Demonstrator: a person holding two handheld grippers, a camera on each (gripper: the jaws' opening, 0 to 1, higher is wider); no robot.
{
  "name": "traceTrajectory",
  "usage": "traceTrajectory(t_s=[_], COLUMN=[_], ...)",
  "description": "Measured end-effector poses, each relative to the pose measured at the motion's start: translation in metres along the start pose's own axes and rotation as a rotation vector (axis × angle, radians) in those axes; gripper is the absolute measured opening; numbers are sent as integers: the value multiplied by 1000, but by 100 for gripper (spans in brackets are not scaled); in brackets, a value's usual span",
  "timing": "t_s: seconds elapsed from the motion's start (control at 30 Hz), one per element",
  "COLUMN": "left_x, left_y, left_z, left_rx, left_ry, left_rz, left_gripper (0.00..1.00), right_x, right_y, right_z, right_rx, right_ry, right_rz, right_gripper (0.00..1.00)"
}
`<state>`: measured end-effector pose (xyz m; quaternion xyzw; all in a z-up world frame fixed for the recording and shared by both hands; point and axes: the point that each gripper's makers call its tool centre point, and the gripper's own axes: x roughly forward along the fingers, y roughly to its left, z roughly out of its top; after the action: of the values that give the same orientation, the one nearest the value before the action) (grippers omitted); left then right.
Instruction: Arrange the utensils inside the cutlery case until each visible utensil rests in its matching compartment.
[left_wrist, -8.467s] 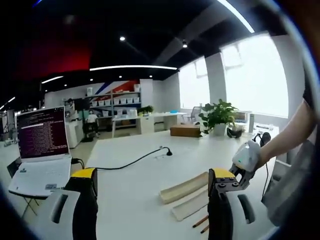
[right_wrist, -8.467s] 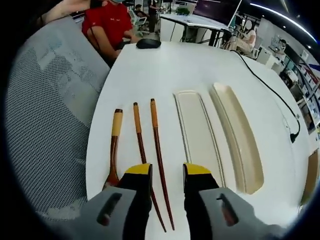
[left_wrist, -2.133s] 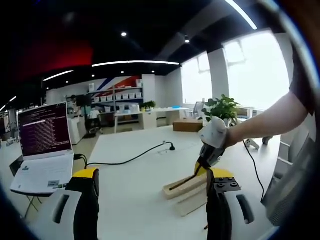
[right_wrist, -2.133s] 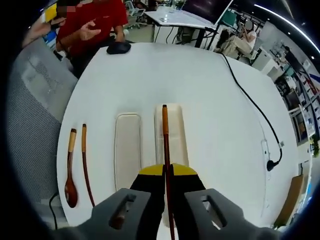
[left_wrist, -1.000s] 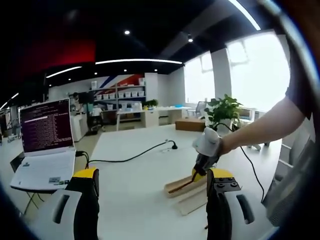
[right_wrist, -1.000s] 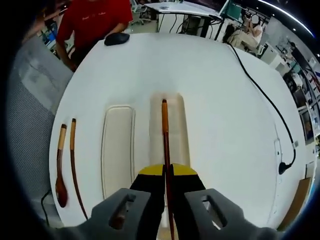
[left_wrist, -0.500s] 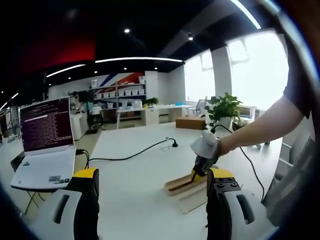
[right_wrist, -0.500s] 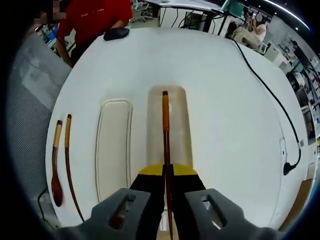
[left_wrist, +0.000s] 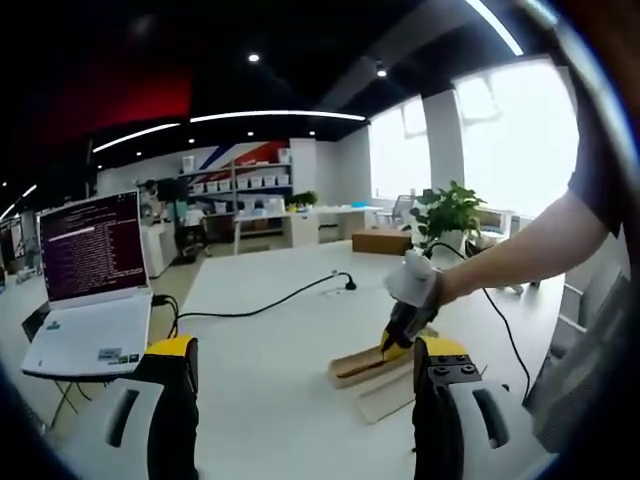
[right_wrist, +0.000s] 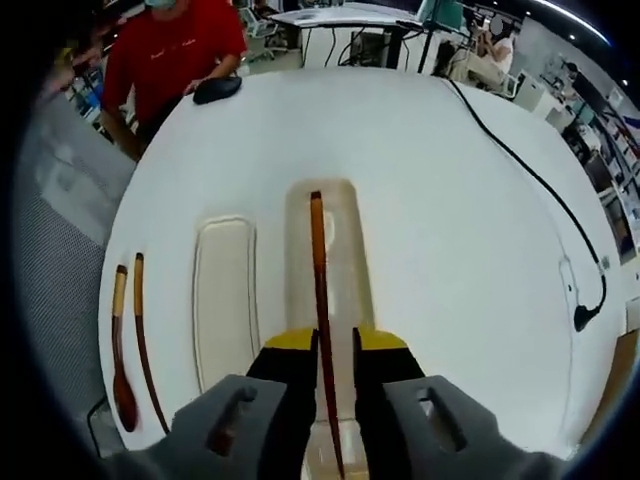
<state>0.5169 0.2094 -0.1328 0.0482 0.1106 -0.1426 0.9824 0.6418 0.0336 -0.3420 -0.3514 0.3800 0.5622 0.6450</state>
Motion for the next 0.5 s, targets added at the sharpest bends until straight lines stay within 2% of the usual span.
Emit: traceTrajectory(t_s=[0.2, 0.33, 0.5], left_x=[-1, -3, -4], left_y=[2, 8, 8], left_z=[-1, 1, 3], left_rx=[-28, -55, -48], left_ry=[-2, -18, -26], left_rz=[-6, 11, 16], left_gripper=[92, 92, 92], right_x=[-11, -15, -17], right_y=[4, 11, 14], right_z=[12, 18, 22], right_rx=[22, 8, 3], right_ry=[-50, -65, -68], right_rz=[-19, -23, -27], right_gripper=[13, 13, 13])
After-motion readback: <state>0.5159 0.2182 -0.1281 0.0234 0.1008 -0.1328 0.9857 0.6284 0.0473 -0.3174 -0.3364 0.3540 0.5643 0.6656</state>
